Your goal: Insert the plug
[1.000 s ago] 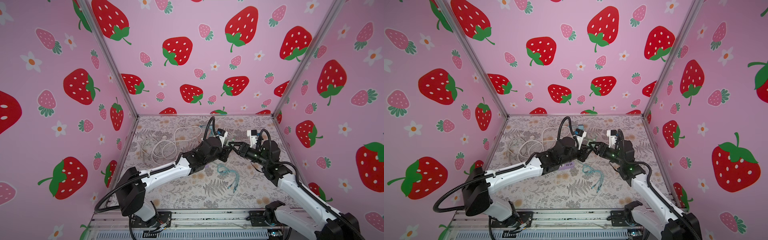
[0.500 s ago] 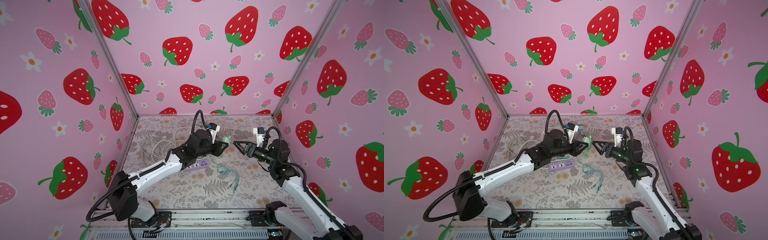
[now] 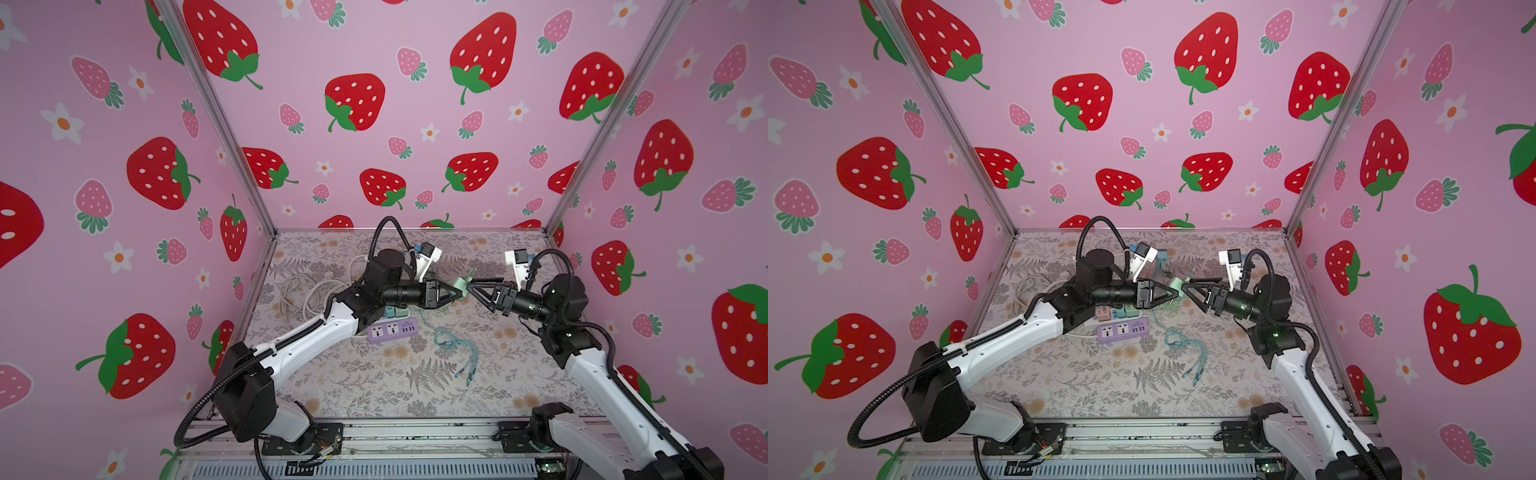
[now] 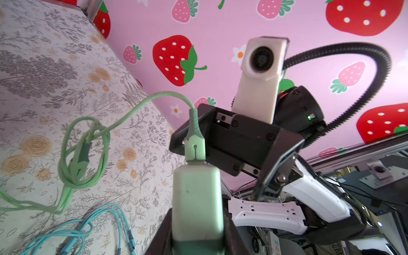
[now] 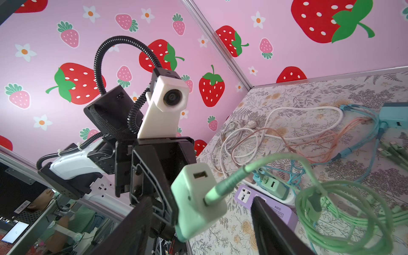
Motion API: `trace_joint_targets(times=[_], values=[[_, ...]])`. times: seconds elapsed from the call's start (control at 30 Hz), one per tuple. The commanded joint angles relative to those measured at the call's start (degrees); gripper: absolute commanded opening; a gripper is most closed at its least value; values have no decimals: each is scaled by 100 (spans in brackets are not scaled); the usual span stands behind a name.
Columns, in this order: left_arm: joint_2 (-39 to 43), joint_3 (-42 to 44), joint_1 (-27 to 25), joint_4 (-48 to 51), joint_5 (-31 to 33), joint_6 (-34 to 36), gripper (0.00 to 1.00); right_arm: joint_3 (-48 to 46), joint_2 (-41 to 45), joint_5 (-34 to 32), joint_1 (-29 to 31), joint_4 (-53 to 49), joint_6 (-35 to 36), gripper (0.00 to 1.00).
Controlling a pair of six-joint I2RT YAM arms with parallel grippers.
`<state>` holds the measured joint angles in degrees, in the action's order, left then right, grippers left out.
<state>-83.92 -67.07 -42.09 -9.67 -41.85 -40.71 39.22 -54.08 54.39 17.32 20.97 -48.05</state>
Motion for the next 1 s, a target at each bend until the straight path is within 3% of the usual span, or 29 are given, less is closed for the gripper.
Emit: trace_joint_targets(times=[0.0, 0.37, 0.97], values=[[176, -13, 27, -722, -608, -272, 0, -70, 7, 251, -27, 736, -430, 70], [55, -9, 25, -1090, -979, -509, 0, -220, -30, 471, -25, 1520, -1014, 48], [-118, -113, 34, -1107, -1102, -464, 0, -279, -91, 844, -9, 2009, -1424, 38]])
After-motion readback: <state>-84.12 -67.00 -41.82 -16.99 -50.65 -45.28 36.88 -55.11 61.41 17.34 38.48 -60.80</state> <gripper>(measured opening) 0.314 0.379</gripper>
